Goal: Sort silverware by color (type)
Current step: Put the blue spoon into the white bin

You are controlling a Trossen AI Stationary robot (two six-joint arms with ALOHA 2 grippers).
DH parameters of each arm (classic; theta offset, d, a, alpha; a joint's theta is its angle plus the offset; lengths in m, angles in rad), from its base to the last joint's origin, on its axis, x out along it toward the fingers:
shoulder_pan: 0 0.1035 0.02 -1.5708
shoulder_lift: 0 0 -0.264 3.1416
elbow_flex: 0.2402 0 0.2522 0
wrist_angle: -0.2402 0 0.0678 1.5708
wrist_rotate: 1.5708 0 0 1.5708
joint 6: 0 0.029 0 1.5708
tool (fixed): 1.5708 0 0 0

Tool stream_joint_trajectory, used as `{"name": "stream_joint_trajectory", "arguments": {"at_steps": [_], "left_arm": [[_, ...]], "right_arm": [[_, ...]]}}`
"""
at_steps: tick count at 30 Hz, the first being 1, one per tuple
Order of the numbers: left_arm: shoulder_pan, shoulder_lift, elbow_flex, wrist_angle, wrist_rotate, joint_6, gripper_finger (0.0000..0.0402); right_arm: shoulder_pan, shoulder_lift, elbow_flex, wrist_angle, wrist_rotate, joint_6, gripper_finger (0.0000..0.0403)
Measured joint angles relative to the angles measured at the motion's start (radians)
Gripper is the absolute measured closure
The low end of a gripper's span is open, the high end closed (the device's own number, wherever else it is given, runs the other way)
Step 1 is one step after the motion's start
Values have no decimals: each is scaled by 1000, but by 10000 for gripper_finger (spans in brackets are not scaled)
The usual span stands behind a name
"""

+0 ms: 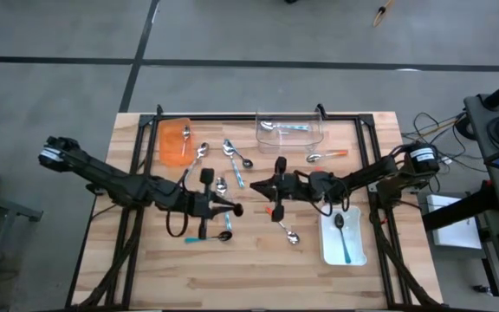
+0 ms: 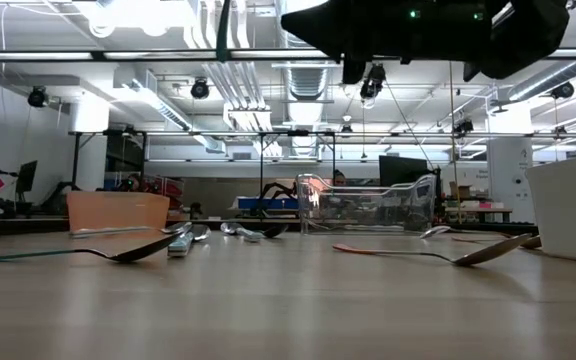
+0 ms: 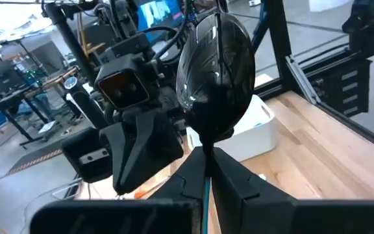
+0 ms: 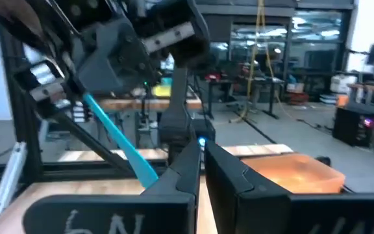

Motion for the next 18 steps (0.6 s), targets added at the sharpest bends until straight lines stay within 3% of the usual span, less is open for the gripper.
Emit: {"name": "stream_joint_trajectory", "arguments": {"at_steps": [7, 18], "left_arm": [[23, 12, 0, 9, 1, 12, 402], [114, 50, 0, 4, 0, -31, 402]], "right_arm": [[3, -23, 0, 2, -132, -21, 390], [7, -38, 1, -10, -99, -166, 390]]}}
